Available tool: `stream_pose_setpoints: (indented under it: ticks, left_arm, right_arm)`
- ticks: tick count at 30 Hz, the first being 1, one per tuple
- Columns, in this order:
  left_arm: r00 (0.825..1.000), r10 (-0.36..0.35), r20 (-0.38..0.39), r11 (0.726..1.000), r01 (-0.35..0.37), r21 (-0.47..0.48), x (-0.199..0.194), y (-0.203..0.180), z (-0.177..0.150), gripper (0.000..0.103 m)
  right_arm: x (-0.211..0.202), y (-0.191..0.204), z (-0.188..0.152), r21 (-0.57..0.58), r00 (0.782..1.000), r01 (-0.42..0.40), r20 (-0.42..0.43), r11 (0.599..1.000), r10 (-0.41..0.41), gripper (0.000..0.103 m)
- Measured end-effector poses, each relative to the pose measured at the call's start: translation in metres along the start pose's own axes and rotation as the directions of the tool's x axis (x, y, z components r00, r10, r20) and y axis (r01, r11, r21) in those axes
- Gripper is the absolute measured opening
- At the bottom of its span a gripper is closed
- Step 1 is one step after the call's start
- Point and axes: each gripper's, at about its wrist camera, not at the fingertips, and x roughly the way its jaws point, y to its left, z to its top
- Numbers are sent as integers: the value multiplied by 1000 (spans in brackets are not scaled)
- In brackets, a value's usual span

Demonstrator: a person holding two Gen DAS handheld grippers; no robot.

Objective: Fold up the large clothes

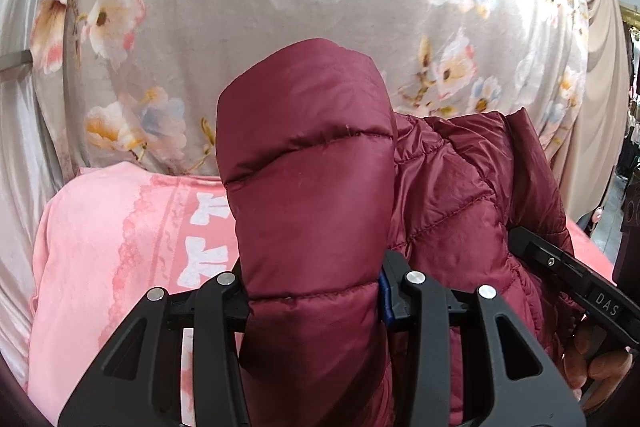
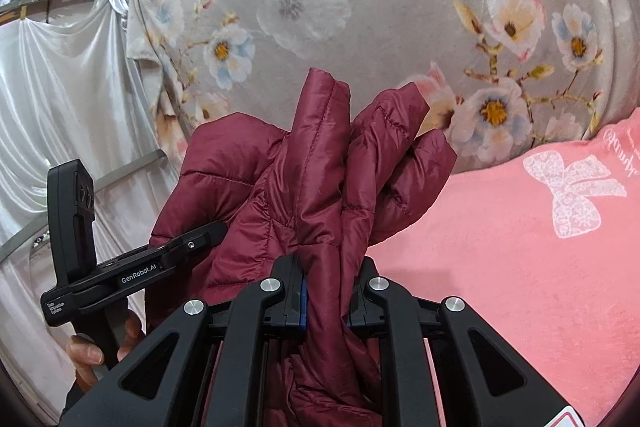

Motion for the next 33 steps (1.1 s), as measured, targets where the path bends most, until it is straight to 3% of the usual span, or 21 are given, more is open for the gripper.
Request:
stream_pose_setpoints:
  ticks: [8, 21, 27, 30, 32, 33]
  left_arm:
    - [996, -13, -92, 999, 9, -43, 68, 27, -33, 40]
    - [979, 21, -203, 994, -42, -102, 152, 64, -81, 43]
    - [969, 62, -240, 984, -99, -147, 176, 84, -101, 64]
    - [964, 79, -253, 978, -124, -168, 180, 90, -104, 72]
    - [954, 125, -273, 971, -174, -163, 181, 92, -103, 84]
    - [940, 183, -288, 961, -233, -148, 179, 91, -102, 92]
  right_arm:
    - [60, -35, -29, 35, 994, 49, -101, 998, -45, 12]
    - [125, -75, -70, 38, 975, 91, -209, 995, -81, 12]
    - [150, -92, -93, 38, 959, 113, -267, 993, -99, 17]
    - [160, -95, -100, 27, 950, 132, -290, 991, -118, 30]
    - [159, -98, -97, 41, 945, 147, -302, 988, -128, 33]
    - [155, -98, -93, 35, 940, 165, -307, 986, -146, 35]
